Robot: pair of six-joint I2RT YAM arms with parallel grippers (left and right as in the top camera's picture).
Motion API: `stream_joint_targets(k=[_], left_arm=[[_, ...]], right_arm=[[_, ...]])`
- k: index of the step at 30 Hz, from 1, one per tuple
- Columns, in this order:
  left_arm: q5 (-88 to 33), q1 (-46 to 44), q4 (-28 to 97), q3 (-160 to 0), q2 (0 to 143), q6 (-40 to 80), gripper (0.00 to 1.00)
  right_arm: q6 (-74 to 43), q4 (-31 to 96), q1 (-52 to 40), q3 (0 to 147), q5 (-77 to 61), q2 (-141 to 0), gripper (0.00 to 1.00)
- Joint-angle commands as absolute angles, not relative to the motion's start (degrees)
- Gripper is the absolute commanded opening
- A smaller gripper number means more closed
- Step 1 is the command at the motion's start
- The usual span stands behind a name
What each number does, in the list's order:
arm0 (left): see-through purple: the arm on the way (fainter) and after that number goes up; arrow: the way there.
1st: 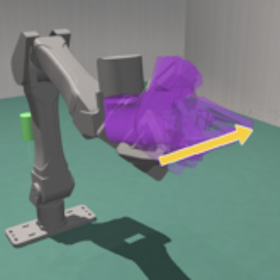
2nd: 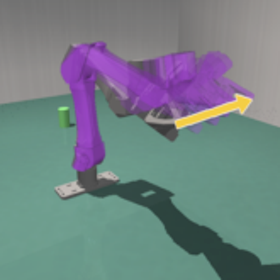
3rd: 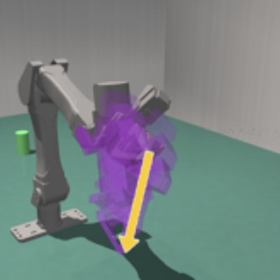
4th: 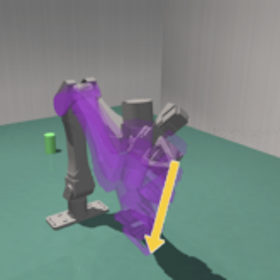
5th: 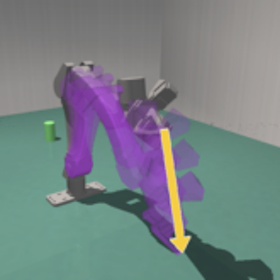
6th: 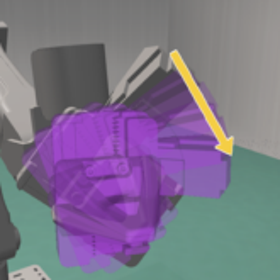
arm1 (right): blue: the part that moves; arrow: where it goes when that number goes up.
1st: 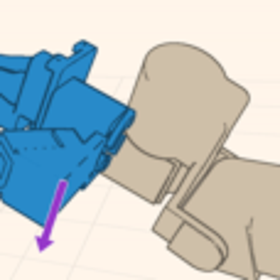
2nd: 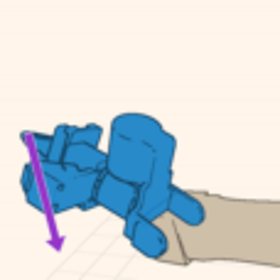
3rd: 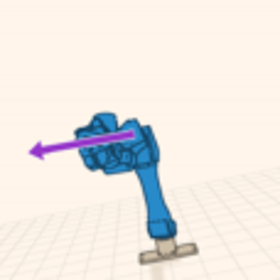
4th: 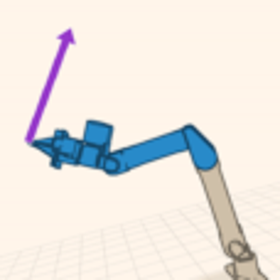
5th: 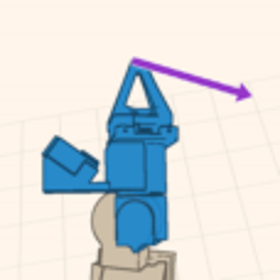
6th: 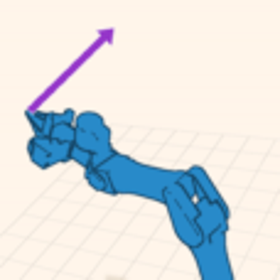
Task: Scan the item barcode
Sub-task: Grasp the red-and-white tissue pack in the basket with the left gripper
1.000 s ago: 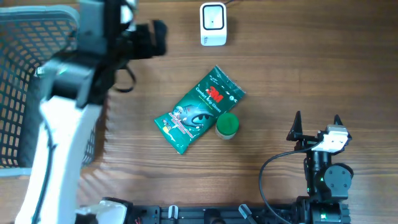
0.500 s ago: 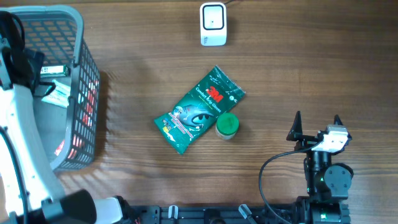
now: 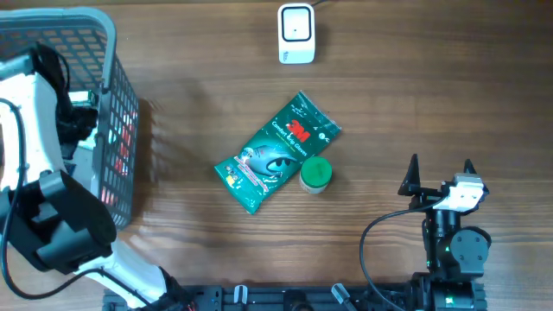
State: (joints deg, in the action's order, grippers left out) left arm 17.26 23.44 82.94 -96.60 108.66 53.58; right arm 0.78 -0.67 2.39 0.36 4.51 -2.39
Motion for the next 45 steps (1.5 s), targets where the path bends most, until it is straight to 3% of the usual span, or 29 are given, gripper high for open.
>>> stream_joint_targets(k=[1,10,20,21,24,26,27,29,34,39,43,45], left_arm=[[18.0,25.58,78.81,-88.51,109.56,54.94,1.0],[17.3,30.11,69.1,-78.61,109.56,54.89,1.0],[15.86,30.11,67.22,-74.32,109.56,54.89,1.0],[15.86,30.11,66.74,-73.73,109.56,54.92,0.96],[15.84,30.11,65.73,-72.18,109.56,54.92,0.69],[15.81,30.11,65.8,-72.1,109.56,54.89,0.41],[15.81,30.11,65.89,-72.1,109.56,54.89,0.2],[15.81,30.11,65.95,-72.12,109.54,54.89,0.04],[15.86,30.13,69.78,-78.17,109.51,54.24,0.04],[14.2,30.13,84.55,-104.86,109.51,54.26,0.04],[0.01,30.11,96.53,-133.19,109.4,54.15,0.04],[-10.61,29.71,96.51,-138.72,108.01,52.73,0.04]], right_arm=[[1.43,-0.78,2.48,0.3,3.84,-2.15,1.0],[1.43,-0.8,2.48,0.3,3.81,-2.15,1.0],[1.43,-0.8,2.48,0.3,3.81,-2.15,1.0],[1.45,-0.78,2.48,0.3,3.84,-2.15,1.0],[1.41,-0.78,2.48,0.3,3.84,-2.15,1.0],[1.43,-0.78,2.48,0.3,3.84,-2.15,1.0],[1.45,-0.8,2.48,0.3,3.81,-2.15,1.0],[1.43,-0.78,2.48,0.3,3.84,-2.15,1.0],[1.45,-0.78,2.48,0.3,3.81,-2.15,1.0],[1.43,-0.8,2.48,0.3,3.81,-2.15,1.0],[1.43,-0.8,2.48,0.3,3.84,-2.15,0.99],[1.45,-0.78,2.48,0.3,3.81,-2.15,1.0]])
